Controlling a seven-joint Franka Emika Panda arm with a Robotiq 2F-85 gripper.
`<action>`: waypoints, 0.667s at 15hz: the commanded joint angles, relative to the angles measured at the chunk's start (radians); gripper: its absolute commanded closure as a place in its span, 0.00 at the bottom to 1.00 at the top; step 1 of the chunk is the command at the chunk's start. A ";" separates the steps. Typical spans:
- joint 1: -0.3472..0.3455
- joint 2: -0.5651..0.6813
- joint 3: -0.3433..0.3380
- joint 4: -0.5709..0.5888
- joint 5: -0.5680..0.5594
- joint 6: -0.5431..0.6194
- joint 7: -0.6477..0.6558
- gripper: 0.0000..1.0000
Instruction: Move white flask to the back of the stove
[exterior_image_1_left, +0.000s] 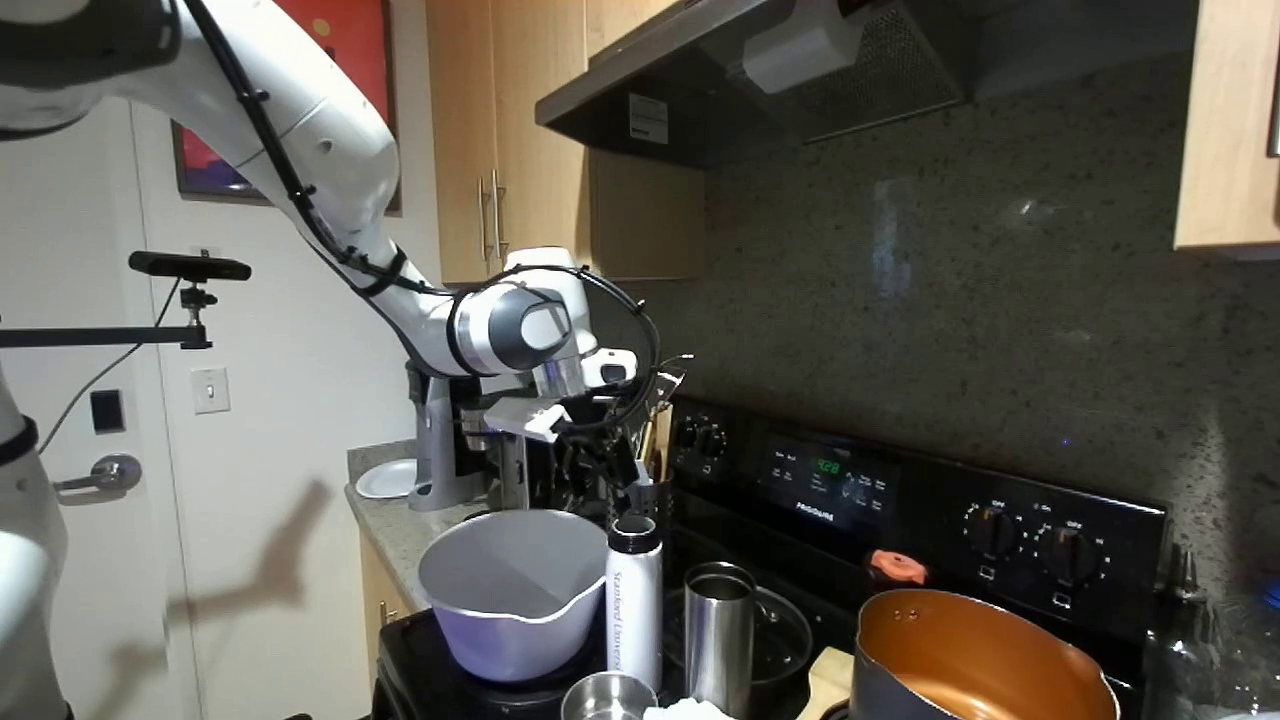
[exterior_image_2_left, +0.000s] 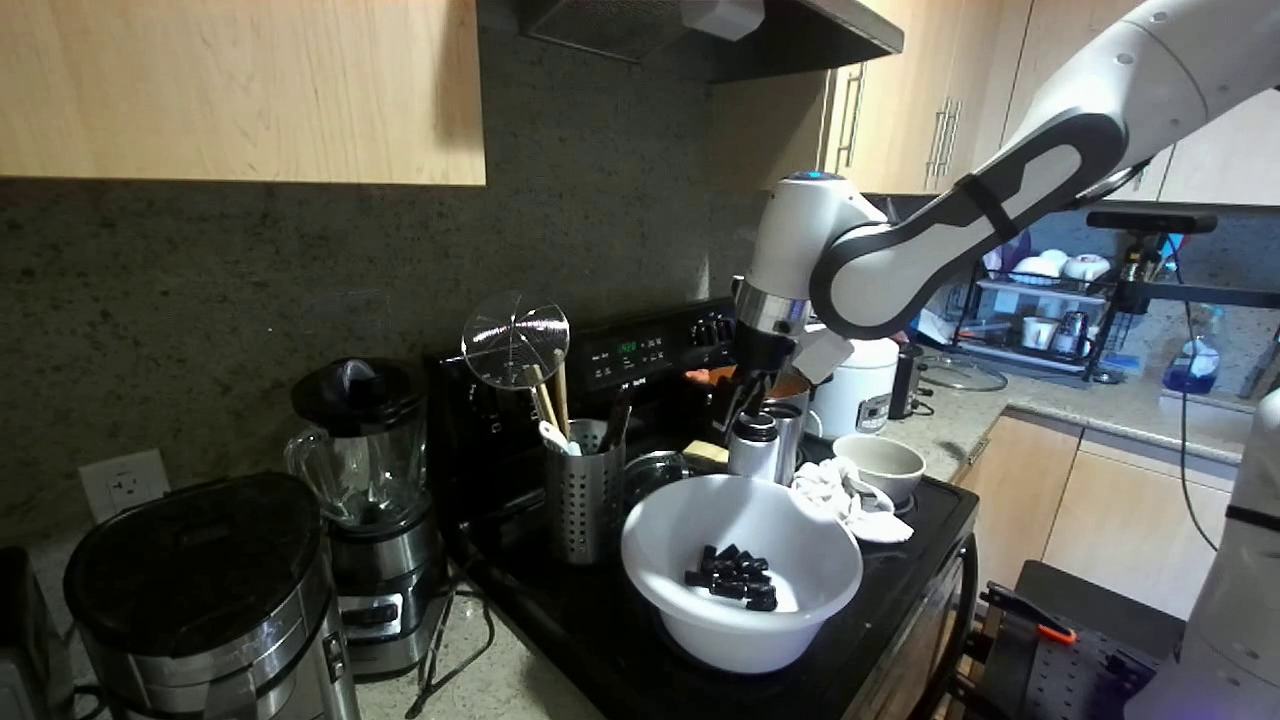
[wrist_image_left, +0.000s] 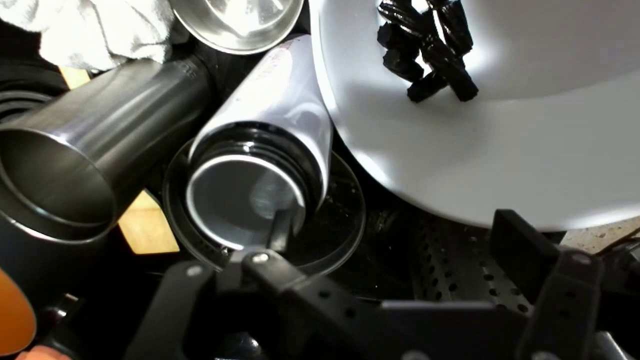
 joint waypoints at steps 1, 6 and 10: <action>0.009 0.048 -0.012 0.058 -0.055 -0.005 0.054 0.00; 0.009 0.056 -0.028 0.075 -0.122 -0.019 0.102 0.00; 0.006 0.032 -0.042 0.058 -0.169 -0.036 0.129 0.00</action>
